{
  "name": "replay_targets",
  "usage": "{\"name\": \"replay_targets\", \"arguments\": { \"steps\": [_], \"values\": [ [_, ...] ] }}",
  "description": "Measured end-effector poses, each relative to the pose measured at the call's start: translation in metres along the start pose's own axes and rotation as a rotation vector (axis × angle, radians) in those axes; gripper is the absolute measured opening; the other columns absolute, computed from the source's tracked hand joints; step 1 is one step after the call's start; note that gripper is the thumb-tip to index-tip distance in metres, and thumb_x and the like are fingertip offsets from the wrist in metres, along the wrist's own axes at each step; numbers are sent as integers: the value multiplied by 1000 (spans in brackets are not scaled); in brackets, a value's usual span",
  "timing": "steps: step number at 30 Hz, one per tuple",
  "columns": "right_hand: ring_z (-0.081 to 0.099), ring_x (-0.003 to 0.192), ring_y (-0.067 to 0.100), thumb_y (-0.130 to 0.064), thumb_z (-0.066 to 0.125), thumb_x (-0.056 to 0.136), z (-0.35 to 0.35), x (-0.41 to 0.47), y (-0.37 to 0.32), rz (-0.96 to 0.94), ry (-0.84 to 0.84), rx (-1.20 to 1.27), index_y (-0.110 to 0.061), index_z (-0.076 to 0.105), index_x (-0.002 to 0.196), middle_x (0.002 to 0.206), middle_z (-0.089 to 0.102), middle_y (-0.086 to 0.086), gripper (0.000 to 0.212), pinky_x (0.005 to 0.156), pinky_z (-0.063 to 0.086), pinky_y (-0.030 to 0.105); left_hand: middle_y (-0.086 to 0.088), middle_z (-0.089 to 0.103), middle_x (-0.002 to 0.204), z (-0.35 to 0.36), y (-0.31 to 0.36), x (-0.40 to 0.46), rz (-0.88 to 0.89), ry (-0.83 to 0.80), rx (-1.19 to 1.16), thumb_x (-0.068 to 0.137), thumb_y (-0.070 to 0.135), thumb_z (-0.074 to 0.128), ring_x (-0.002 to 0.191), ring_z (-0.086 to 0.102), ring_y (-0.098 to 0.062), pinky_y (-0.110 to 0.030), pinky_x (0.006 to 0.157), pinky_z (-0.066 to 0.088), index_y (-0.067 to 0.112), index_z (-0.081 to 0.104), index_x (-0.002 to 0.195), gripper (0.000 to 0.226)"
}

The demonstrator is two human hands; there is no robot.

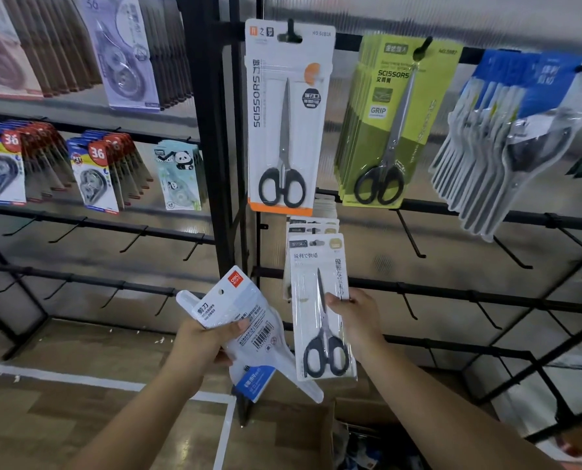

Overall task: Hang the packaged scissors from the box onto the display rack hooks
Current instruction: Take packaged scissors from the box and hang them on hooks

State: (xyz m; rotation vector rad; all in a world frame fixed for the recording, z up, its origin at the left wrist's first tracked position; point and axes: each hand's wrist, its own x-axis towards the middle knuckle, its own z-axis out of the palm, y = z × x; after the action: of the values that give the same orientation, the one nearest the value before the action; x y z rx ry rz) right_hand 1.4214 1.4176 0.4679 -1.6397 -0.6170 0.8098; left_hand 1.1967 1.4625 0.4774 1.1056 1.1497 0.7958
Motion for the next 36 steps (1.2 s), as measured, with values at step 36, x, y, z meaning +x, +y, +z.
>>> {"name": "replay_targets", "arguments": {
  "steps": [36],
  "values": [
    [65, 86, 18, -30, 67, 85, 11, 7, -2, -62, 135, -79, -13, 72, 87, 91, 72, 4, 17, 77, 49, 28, -10, 71, 92, 2, 5, 5, 4, -2, -3, 79, 2, 70, 77, 71, -25, -42, 62, 58, 12, 60, 96, 22]
  ]
}}
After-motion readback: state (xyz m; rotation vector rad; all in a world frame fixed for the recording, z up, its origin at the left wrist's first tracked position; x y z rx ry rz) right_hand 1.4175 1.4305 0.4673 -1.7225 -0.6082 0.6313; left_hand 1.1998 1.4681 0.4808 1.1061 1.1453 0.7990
